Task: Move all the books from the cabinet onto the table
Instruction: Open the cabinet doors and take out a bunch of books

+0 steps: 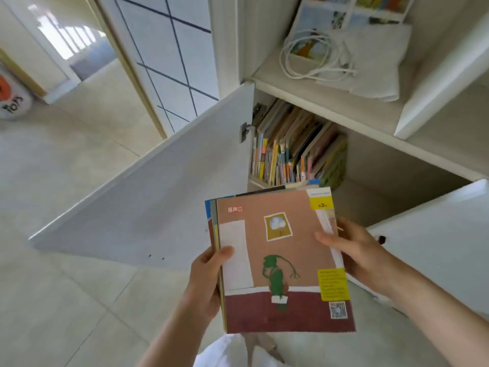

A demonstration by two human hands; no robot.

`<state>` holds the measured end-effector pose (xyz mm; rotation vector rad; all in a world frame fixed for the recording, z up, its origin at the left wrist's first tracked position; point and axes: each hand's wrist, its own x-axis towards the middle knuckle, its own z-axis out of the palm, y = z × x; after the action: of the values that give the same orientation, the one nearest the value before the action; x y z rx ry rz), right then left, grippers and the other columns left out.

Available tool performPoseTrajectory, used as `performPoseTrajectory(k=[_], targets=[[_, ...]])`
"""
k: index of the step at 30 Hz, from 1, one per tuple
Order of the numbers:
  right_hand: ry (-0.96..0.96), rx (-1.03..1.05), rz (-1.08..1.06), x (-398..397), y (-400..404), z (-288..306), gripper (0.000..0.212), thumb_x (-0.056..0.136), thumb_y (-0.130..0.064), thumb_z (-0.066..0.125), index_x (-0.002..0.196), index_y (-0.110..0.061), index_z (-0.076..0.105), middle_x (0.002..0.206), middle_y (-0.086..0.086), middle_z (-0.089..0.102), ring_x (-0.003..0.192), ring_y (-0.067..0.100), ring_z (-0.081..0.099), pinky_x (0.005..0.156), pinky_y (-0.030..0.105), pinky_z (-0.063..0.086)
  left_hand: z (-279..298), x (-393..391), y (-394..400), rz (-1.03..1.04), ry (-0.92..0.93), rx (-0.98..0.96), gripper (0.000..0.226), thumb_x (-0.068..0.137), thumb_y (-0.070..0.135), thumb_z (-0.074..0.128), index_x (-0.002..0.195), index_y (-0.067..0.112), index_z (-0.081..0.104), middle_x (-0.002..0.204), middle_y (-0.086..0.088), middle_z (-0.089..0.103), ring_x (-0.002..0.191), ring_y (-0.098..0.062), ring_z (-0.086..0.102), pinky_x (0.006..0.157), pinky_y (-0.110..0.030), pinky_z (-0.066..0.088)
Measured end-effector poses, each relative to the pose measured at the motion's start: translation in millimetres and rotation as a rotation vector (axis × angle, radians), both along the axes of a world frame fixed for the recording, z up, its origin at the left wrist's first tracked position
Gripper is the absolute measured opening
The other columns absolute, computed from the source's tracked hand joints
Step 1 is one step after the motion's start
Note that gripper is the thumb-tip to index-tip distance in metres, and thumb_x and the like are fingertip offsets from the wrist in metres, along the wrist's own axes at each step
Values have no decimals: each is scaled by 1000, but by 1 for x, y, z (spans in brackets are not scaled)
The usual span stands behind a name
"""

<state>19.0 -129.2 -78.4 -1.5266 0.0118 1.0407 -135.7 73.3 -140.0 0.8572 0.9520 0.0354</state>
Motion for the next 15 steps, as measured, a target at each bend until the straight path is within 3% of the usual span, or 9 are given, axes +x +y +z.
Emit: performPoseTrajectory(k=[2, 5, 9, 12, 15], targets=[[-53, -13, 8, -5, -5, -1, 58, 71, -8, 72, 124, -24, 58, 112, 6, 72, 103, 27, 68, 86, 46, 54, -1, -8, -9, 38, 46, -19, 21, 90, 4, 53, 108, 2, 64, 96, -20, 74, 80, -35, 72, 62, -38, 59], [-223, -54, 124, -20, 4, 14, 54, 79, 2, 70, 119, -33, 59, 109, -3, 73, 101, 20, 69, 88, 44, 55, 16, -36, -15, 119, 60, 17, 25, 89, 5, 57, 113, 0, 61, 97, -22, 73, 82, -37, 71, 67, -42, 59], [-281, -38, 344, -44, 18, 28, 39, 85, -7, 68, 114, -33, 60, 104, 1, 74, 93, 23, 72, 82, 45, 57, 38, -89, -31, 318, 35, 87, 32, 85, 9, 66, 111, -3, 54, 83, -17, 71, 66, -28, 69, 55, -36, 57], [-255, -15, 423, -72, 35, 42, 42, 87, -2, 64, 123, -22, 56, 105, 8, 73, 90, 25, 72, 71, 36, 60, 59, -135, -45, 420, -29, 146, 44, 73, 19, 72, 109, 3, 53, 82, -13, 73, 68, -27, 70, 57, -37, 57], [-251, 30, 556, -107, 55, 54, 44, 87, 1, 63, 125, -21, 55, 104, 9, 72, 89, 27, 72, 66, 34, 61, 73, -185, -62, 512, -39, 170, 49, 71, 19, 73, 117, 17, 54, 98, -14, 74, 84, -31, 71, 70, -43, 59]])
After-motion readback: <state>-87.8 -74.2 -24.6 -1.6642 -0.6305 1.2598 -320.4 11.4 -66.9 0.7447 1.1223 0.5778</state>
